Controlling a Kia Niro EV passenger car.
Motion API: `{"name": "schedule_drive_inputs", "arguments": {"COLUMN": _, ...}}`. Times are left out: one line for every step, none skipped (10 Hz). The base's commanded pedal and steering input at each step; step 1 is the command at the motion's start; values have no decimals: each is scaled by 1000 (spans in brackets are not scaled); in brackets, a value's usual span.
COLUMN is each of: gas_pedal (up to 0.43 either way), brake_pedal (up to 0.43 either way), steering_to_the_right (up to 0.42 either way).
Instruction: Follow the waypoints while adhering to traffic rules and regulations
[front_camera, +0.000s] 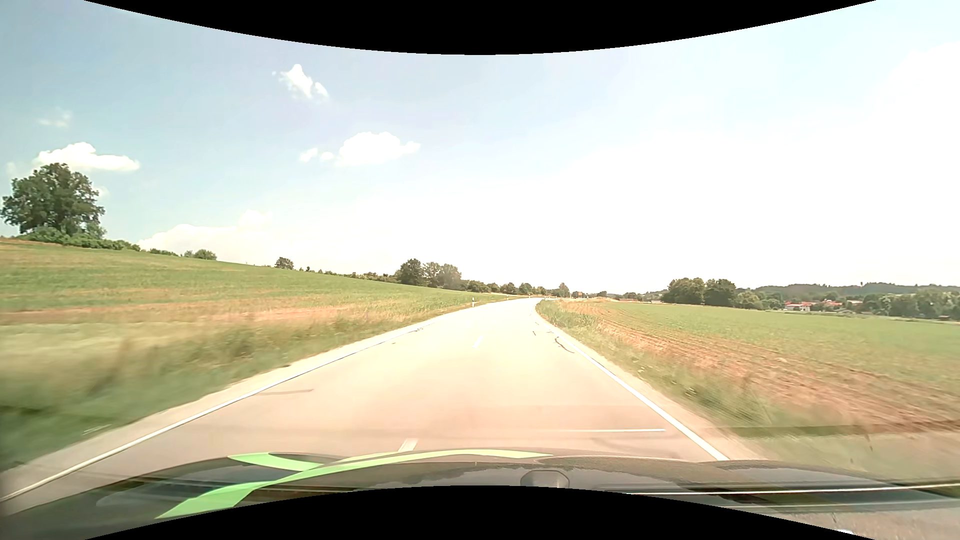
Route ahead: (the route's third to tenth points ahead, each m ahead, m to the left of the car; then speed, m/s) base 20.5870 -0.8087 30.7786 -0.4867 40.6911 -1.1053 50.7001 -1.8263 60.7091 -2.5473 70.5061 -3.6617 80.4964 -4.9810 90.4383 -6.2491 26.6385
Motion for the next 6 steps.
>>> {"name": "schedule_drive_inputs", "arguments": {"gas_pedal": 189, "brake_pedal": 0, "steering_to_the_right": 5}}
{"name": "schedule_drive_inputs", "arguments": {"gas_pedal": 169, "brake_pedal": 0, "steering_to_the_right": 5}}
{"name": "schedule_drive_inputs", "arguments": {"gas_pedal": 169, "brake_pedal": 0, "steering_to_the_right": 5}}
{"name": "schedule_drive_inputs", "arguments": {"gas_pedal": 169, "brake_pedal": 0, "steering_to_the_right": 5}}
{"name": "schedule_drive_inputs", "arguments": {"gas_pedal": 169, "brake_pedal": 0, "steering_to_the_right": 5}}
{"name": "schedule_drive_inputs", "arguments": {"gas_pedal": 169, "brake_pedal": 0, "steering_to_the_right": 5}}
